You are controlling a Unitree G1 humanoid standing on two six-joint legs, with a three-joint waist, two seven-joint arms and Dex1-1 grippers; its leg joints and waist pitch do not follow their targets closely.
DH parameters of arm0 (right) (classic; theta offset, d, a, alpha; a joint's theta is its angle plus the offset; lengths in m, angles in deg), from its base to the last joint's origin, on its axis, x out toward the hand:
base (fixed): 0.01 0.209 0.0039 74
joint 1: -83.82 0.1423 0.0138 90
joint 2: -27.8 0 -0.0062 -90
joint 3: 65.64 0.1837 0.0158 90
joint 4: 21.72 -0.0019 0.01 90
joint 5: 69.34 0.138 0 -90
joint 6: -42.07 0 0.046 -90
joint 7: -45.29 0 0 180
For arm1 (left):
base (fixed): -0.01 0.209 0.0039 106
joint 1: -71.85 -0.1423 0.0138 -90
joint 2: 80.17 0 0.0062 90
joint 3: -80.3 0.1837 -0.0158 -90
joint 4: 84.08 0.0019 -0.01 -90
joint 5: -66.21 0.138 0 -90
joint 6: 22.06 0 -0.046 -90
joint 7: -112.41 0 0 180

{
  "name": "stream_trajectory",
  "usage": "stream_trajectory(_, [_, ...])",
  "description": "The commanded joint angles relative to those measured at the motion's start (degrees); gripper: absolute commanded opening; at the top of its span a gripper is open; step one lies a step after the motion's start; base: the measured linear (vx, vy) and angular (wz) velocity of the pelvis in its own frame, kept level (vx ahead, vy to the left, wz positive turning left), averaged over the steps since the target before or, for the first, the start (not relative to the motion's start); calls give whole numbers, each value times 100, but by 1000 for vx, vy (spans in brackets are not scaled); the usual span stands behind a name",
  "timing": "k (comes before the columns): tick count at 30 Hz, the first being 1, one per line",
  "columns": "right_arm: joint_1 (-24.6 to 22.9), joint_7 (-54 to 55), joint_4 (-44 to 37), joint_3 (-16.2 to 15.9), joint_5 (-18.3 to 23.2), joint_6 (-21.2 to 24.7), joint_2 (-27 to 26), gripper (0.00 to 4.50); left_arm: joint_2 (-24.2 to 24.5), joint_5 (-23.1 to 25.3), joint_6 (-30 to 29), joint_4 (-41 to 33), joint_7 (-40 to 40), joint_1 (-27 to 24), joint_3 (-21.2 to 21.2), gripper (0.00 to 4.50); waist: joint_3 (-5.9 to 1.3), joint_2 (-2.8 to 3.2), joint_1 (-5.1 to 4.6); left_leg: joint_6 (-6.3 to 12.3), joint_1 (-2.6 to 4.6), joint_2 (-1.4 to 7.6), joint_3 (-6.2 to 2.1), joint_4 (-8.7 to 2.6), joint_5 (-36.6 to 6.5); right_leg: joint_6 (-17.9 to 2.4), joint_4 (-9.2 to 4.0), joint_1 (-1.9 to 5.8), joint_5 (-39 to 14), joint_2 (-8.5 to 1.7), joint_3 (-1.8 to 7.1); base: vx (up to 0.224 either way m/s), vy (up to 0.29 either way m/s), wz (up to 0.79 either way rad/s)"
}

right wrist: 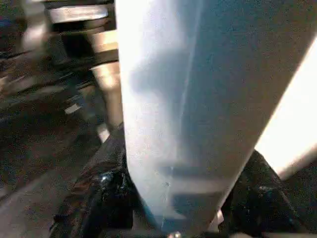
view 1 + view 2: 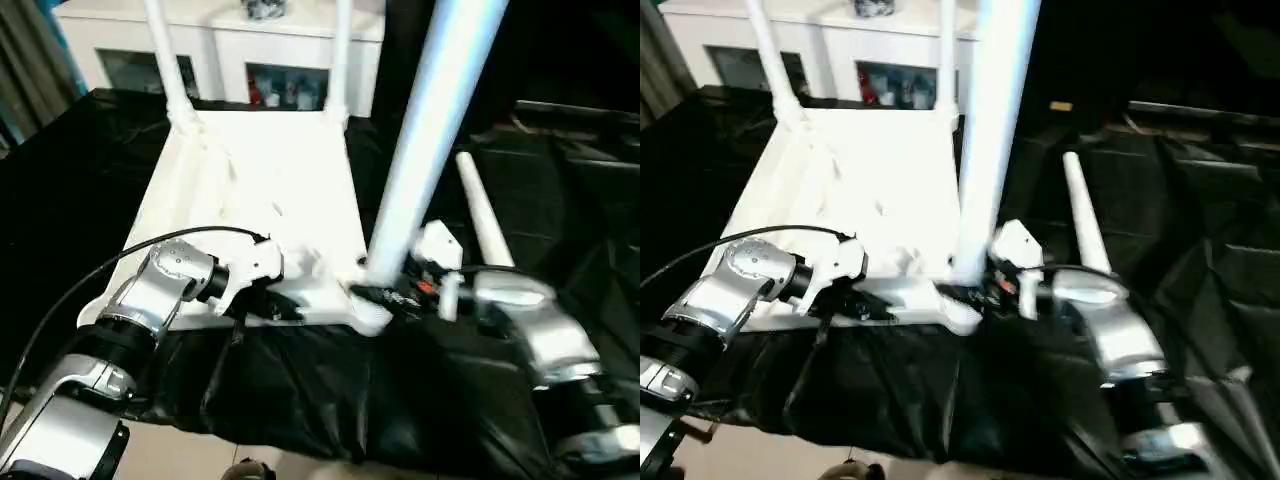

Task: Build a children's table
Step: Insert table leg to table base

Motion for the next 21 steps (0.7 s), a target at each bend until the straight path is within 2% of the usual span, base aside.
stream_trajectory(1, [-186,637,717,-165,-381,404,-154,189,-330,-185,-232,-568,-201,217,-88,0,-143,32,-43,-358,145,343,-324,-492,-3078,-636,-662,80,-3928,-492,236,-60,6,-12])
stream_trajectory(3, [-125,1007,801,-2,-345,534,-333,189,-425,-143,-553,-859,-477,156,-127,0,-143,60,-96,-404,155,356,-359,-521,-3273,-575,-682,74,-3927,-477,209,-58,13,-13])
stream_trajectory(4, [-101,1144,834,59,-325,587,-404,188,-462,-129,-685,-983,-577,129,-137,0,-150,63,-129,-403,132,351,-372,-541,-3273,-608,-678,117,-3709,-463,186,0,0,0])
stream_trajectory(5, [-50,1381,928,137,-311,686,-514,188,-576,-119,-942,-1213,-790,81,-167,0,-150,63,-129,-403,132,351,-372,-541,-3273,-608,-678,117,-3709,-463,186,0,0,0])
stream_trajectory(6, [13,1665,1062,216,-311,758,-646,188,-718,-91,-1217,-1486,-1034,15,-184,0,-154,14,-156,-408,64,364,-382,-575,-3105,-725,-620,153,-3309,-453,189,-33,41,-21])
stream_trajectory(7, [62,1886,1182,263,-327,759,-734,188,-826,-55,-1406,-1662,-1247,-29,-187,0,-129,35,-151,-389,117,342,-368,-556,-3190,-741,-669,86,-3338,-438,193,0,0,0])
stream_trajectory(8, [114,2164,1302,327,-339,757,-852,188,-959,26,-1630,-1858,-1493,-91,-164,0,-130,15,-168,-396,144,335,-355,-540,-3230,-788,-678,64,-3298,-443,204,0,0,0])
stream_trajectory(10, [149,2458,1377,396,-336,784,-999,188,-1137,117,-1874,-2055,-1801,-186,-141,0,-120,10,-193,-394,122,339,-360,-546,-3182,-828,-661,81,-3204,-445,205,0,0,0])
stream_trajectory(11, [154,2526,1384,429,-318,819,-1066,188,-1176,140,-1924,-2110,-1865,-227,-121,0,-109,9,-215,-378,122,322,-355,-548,-3219,-779,-690,78,-3266,-427,189,0,0,0])
stream_trajectory(12, [155,2557,1385,433,-318,857,-1135,188,-1203,149,-1943,-2155,-1904,-280,-99,0,-131,-5,-225,-348,141,315,-350,-535,-3199,-771,-698,76,-3225,-435,199,0,0,0])
stream_trajectory(14, [183,2637,1443,427,-353,856,-1221,188,-1219,156,-2055,-2284,-1956,-361,-59,0,-136,-8,-248,-283,98,307,-335,-544,-3028,-774,-684,100,-2988,-415,210,0,0,0])
stream_trajectory(17, [243,2682,1505,419,-377,851,-1280,188,-1194,136,-2204,-2468,-1955,-432,-11,0,-146,-12,-252,-267,138,307,-307,-533,-3009,-852,-670,76,-2793,-394,229,0,0,0])
stream_trajectory(21, [360,2742,1589,399,-417,810,-1350,188,-1141,129,-2396,-2653,-2022,-463,-19,0,-147,-16,-282,-251,95,299,-308,-539,-2899,-901,-638,109,-2650,-389,225,0,0,0])
